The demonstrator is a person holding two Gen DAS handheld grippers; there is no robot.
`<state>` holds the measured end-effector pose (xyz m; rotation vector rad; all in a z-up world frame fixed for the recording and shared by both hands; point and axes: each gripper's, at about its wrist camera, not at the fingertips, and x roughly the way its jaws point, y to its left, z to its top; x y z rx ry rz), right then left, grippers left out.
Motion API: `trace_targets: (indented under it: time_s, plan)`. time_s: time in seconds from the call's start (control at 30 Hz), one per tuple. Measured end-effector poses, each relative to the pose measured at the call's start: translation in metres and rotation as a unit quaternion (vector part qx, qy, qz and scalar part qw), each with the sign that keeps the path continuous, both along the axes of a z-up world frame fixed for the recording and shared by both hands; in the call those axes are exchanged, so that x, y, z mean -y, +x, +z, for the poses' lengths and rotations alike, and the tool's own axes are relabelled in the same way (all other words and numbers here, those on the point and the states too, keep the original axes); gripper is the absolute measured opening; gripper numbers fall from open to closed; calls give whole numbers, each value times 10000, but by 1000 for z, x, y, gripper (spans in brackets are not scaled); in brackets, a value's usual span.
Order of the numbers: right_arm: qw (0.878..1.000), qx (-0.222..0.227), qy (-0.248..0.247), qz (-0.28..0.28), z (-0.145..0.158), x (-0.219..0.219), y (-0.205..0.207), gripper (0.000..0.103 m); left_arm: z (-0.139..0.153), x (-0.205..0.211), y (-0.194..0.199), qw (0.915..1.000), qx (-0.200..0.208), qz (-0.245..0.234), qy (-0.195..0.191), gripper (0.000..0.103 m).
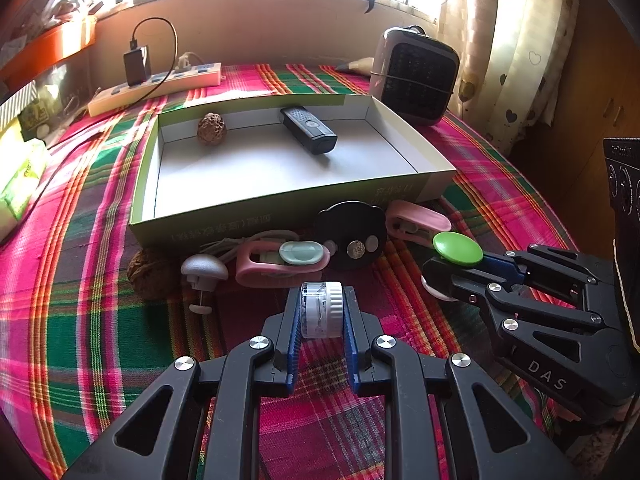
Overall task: Organize objects
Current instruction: 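Carry the green-capped object with the right gripper into the tray while the left gripper carries the jar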
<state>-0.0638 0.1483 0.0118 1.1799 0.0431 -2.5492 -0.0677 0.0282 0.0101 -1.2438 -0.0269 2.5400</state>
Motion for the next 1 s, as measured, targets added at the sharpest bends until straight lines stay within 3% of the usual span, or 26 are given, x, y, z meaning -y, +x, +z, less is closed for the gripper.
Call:
trace_targets:
  time_s: [0.67, 1.0]
  plan:
    - [9995, -310, -79, -9, 27, -4, 5, 18, 33, 2, 7, 9993, -372, -52, 70, 17]
    - [9987, -514, -47, 11, 45, -1, -14, 18, 46, 9, -16, 9987, -507, 13, 59, 17]
